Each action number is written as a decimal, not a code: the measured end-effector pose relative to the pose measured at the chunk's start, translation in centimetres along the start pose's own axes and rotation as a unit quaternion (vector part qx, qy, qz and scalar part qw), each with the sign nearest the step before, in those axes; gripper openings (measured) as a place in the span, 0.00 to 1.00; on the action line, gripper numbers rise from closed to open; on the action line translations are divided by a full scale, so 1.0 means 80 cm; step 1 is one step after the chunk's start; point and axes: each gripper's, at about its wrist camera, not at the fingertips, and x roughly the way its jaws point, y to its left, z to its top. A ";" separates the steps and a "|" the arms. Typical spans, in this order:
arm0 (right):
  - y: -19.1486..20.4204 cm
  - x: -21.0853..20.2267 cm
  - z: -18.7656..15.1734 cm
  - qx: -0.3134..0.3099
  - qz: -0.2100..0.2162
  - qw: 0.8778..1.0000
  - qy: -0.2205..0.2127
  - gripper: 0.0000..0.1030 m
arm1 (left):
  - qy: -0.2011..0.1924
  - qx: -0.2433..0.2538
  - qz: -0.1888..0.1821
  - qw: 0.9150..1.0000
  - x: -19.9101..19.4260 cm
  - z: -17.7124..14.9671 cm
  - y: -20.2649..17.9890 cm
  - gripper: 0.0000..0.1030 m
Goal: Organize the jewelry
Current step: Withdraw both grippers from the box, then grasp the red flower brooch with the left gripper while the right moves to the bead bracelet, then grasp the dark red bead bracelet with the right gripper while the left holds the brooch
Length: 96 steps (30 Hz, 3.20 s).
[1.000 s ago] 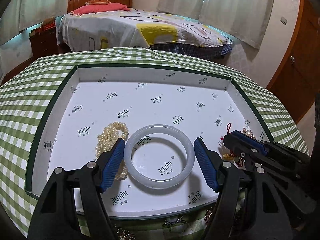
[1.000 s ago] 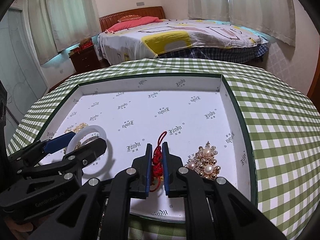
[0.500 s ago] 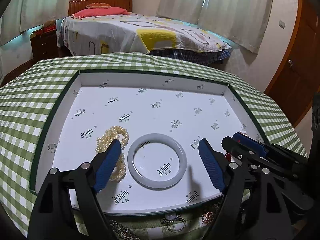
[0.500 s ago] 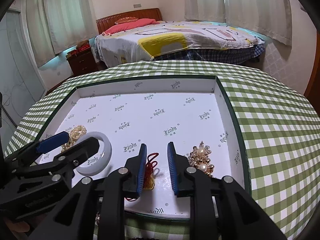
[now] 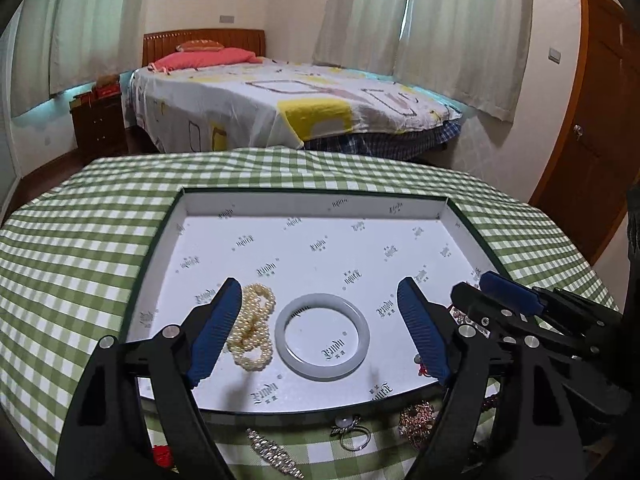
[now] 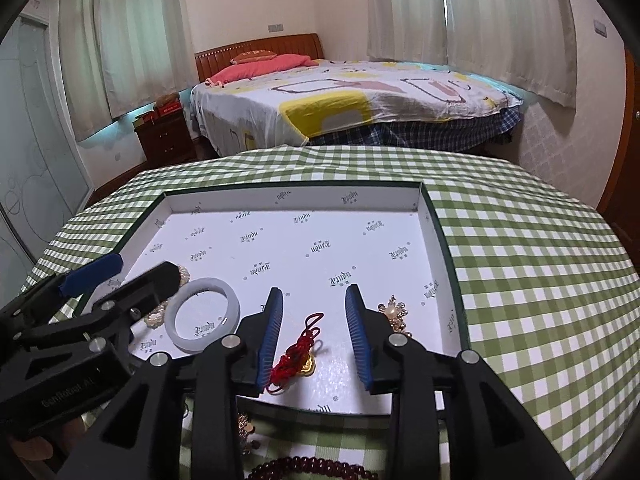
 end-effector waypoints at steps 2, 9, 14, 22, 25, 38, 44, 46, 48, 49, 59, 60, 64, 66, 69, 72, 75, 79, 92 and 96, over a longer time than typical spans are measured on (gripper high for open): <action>0.000 -0.008 -0.001 0.001 -0.001 1.000 -0.004 0.32 | -0.010 0.000 0.004 1.000 -0.011 0.002 0.002 0.76; 0.002 -0.037 -0.011 0.002 -0.006 1.000 -0.020 0.33 | -0.031 -0.006 0.014 0.999 -0.047 -0.006 0.016 0.76; 0.007 -0.050 -0.026 -0.004 -0.011 1.000 -0.022 0.33 | -0.041 -0.008 0.025 0.999 -0.072 -0.020 0.027 0.76; 0.014 -0.064 -0.047 -0.008 -0.010 1.000 -0.019 0.33 | -0.039 -0.014 0.034 0.999 -0.100 -0.046 0.039 0.76; 0.015 -0.069 -0.057 -0.009 -0.012 1.000 -0.018 0.33 | -0.034 -0.013 0.039 0.999 -0.107 -0.059 0.043 0.76; 0.010 -0.073 -0.093 -0.005 -0.008 1.000 -0.001 0.33 | 0.001 -0.026 0.066 0.997 -0.121 -0.112 0.073 0.76; 0.011 -0.069 -0.102 -0.005 -0.005 1.000 0.006 0.33 | 0.025 -0.054 0.077 0.995 -0.111 -0.119 0.095 0.76; 0.011 -0.068 -0.102 -0.005 -0.005 1.000 0.007 0.33 | 0.029 -0.055 0.080 0.995 -0.105 -0.118 0.096 0.76; 0.012 -0.068 -0.102 -0.005 -0.006 1.000 0.007 0.33 | 0.032 -0.049 0.083 0.995 -0.100 -0.116 0.095 0.75; 0.011 -0.067 -0.103 -0.005 -0.006 1.000 0.008 0.33 | 0.035 -0.045 0.083 0.995 -0.095 -0.114 0.094 0.74; 0.006 -0.054 -0.107 0.001 -0.007 1.000 0.021 0.33 | 0.098 -0.054 0.079 0.991 -0.057 -0.102 0.096 0.56; 0.006 -0.053 -0.108 0.001 -0.007 1.000 0.021 0.33 | 0.101 -0.054 0.078 0.990 -0.056 -0.102 0.097 0.54; 0.005 -0.052 -0.108 0.002 -0.006 1.000 0.021 0.33 | 0.110 -0.037 0.074 0.990 -0.050 -0.103 0.095 0.39; 0.004 -0.052 -0.108 0.002 -0.006 1.000 0.021 0.33 | 0.109 -0.035 0.068 0.991 -0.050 -0.103 0.095 0.30; 0.005 -0.051 -0.109 0.002 -0.007 1.000 0.023 0.33 | 0.109 -0.035 0.061 0.992 -0.050 -0.103 0.097 0.21; 0.005 -0.049 -0.109 0.002 -0.007 1.000 0.023 0.33 | 0.107 -0.041 0.053 0.992 -0.053 -0.104 0.101 0.20; 0.006 -0.049 -0.108 0.002 -0.007 1.000 0.023 0.33 | 0.105 -0.044 0.051 0.992 -0.057 -0.106 0.103 0.19; 0.006 -0.049 -0.109 0.001 -0.008 1.000 0.024 0.33 | 0.099 -0.044 0.051 0.993 -0.068 -0.111 0.104 0.19; 0.016 -0.053 -0.109 -0.011 -0.003 1.000 0.019 0.52 | 0.084 -0.046 0.053 0.994 -0.082 -0.109 0.109 0.19; 0.022 -0.054 -0.108 -0.019 -0.007 1.000 0.021 0.56 | 0.083 -0.049 0.053 0.994 -0.083 -0.110 0.112 0.19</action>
